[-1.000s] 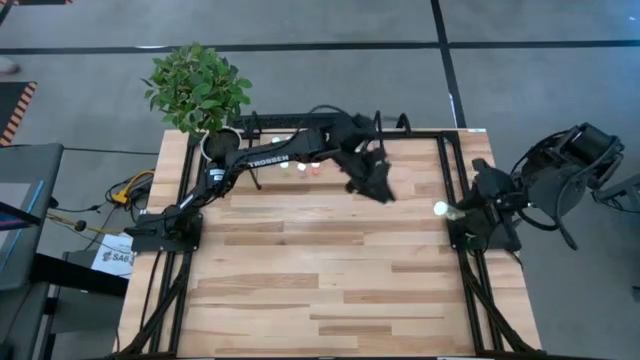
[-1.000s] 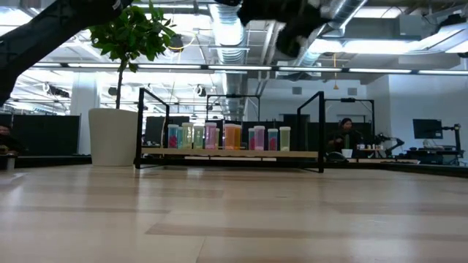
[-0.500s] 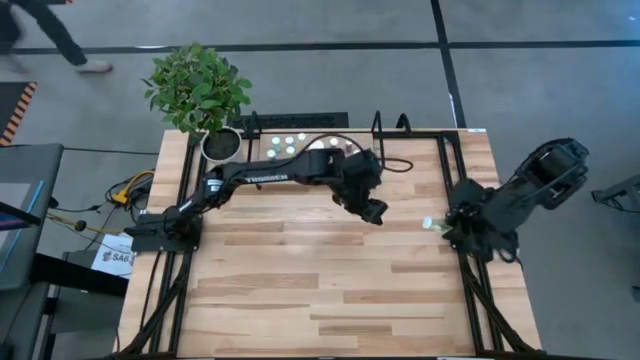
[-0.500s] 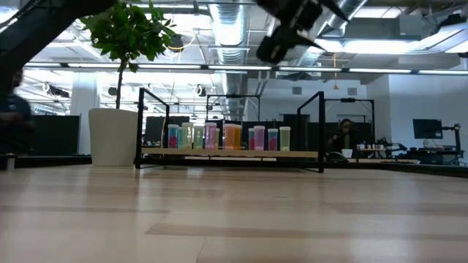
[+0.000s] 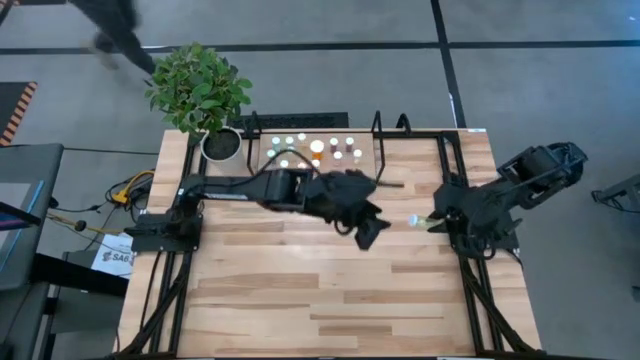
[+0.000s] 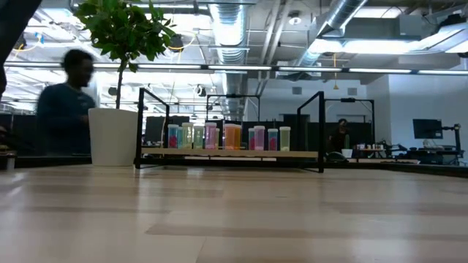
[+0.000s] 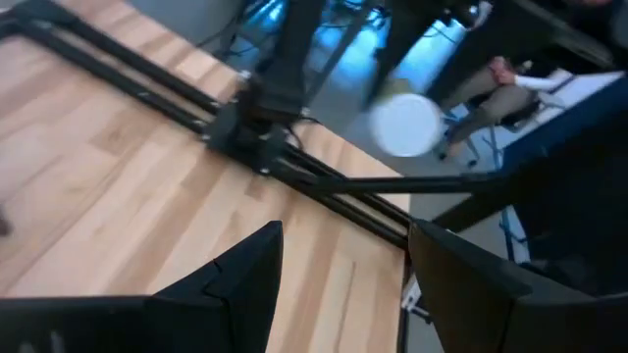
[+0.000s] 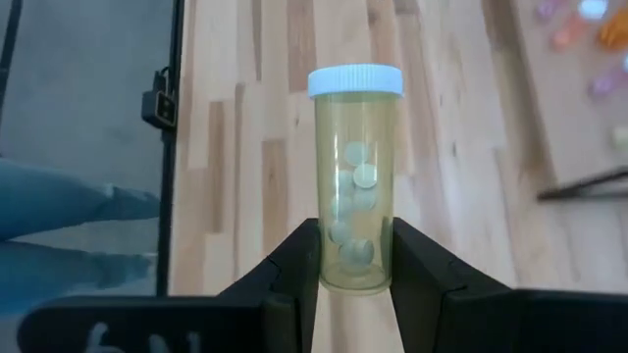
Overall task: Pick and place medicine bottles onto shelf by color
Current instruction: Put the yellow pill bottle on the shelf
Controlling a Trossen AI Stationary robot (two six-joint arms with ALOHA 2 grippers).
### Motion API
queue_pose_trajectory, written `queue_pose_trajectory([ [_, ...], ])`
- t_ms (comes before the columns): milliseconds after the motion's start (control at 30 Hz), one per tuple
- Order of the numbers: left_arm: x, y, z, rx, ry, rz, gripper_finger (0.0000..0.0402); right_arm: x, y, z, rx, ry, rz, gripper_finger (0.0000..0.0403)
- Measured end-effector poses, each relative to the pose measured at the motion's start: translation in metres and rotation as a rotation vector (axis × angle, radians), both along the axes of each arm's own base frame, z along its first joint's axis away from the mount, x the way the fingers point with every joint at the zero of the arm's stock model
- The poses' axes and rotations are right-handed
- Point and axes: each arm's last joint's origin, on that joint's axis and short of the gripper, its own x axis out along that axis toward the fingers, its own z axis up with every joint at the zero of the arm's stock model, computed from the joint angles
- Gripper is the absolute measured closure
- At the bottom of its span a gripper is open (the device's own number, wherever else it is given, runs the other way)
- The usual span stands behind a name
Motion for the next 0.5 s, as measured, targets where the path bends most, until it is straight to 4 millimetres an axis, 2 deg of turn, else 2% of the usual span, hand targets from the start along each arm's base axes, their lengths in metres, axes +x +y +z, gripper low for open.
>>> queue_pose_trajectory([
  [300, -0.002, -0.022, 0.002, 0.051, -0.030, -0.018, 0.0192, 0.026, -0.001, -0.005, -0.105, -0.027, 0.079, 0.0290],
  [500, -0.005, -0.035, 0.002, 0.207, -0.037, -0.125, 0.0180, 0.035, 0.002, -0.008, -0.151, -0.028, 0.131, 0.0290],
])
